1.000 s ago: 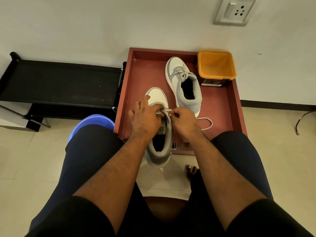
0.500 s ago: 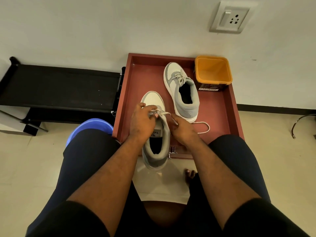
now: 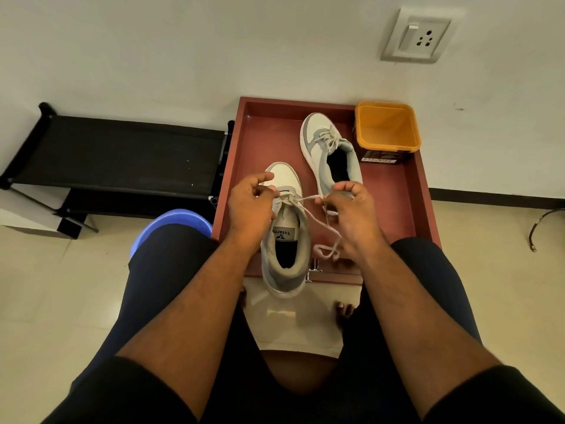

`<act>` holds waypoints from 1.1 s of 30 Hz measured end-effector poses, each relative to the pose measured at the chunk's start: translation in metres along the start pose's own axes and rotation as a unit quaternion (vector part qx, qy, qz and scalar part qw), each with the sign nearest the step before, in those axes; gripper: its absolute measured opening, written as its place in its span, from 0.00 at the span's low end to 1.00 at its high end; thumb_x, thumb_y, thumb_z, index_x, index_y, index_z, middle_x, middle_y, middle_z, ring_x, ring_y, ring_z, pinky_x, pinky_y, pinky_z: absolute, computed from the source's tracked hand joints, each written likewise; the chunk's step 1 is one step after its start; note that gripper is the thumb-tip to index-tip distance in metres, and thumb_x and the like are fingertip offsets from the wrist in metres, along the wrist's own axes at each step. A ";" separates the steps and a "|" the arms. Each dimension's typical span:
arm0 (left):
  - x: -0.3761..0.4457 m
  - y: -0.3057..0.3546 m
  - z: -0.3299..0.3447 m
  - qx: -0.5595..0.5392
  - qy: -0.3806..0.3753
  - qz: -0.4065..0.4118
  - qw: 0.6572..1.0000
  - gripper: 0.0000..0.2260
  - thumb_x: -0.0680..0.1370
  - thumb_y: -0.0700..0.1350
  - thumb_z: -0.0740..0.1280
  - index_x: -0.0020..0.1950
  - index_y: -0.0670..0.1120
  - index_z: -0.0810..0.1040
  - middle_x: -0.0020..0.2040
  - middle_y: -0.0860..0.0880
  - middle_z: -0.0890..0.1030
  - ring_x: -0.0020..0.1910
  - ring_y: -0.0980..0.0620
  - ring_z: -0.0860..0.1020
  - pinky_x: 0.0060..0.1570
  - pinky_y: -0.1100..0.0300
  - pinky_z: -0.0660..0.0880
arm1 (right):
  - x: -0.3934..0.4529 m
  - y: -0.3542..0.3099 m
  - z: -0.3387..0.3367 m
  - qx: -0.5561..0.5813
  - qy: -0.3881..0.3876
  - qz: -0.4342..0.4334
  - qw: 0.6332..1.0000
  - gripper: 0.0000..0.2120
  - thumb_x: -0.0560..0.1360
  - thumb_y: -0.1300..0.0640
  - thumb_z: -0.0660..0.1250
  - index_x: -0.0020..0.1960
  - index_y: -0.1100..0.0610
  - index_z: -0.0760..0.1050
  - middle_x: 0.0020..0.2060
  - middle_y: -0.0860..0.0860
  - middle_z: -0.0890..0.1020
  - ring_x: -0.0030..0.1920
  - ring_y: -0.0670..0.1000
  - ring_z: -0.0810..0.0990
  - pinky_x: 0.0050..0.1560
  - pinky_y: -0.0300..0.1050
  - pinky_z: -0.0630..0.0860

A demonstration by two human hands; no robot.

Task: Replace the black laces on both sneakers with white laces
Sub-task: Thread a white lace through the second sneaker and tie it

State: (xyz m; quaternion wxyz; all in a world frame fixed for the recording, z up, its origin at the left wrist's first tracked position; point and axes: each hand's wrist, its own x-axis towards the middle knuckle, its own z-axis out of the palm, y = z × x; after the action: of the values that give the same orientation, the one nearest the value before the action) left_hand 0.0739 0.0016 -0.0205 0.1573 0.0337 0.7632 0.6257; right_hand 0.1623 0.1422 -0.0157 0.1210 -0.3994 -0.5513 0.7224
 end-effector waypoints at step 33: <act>-0.054 0.001 -0.038 0.183 -0.218 0.002 0.959 0.05 0.76 0.45 0.70 0.45 0.45 0.84 0.32 0.50 0.81 0.26 0.64 0.75 0.31 0.72 0.71 | -0.035 0.028 0.000 -0.398 -0.159 -0.284 0.858 0.17 0.70 0.49 0.74 0.59 0.46 0.80 0.52 0.42 0.84 0.54 0.44 0.80 0.62 0.57 0.73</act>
State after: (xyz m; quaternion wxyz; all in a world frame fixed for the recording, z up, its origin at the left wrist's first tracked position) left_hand 0.1142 -0.0480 -0.0025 0.3097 0.1990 0.8116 0.4536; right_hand 0.1922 0.1109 -0.0250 0.0624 -0.1196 -0.8930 0.4293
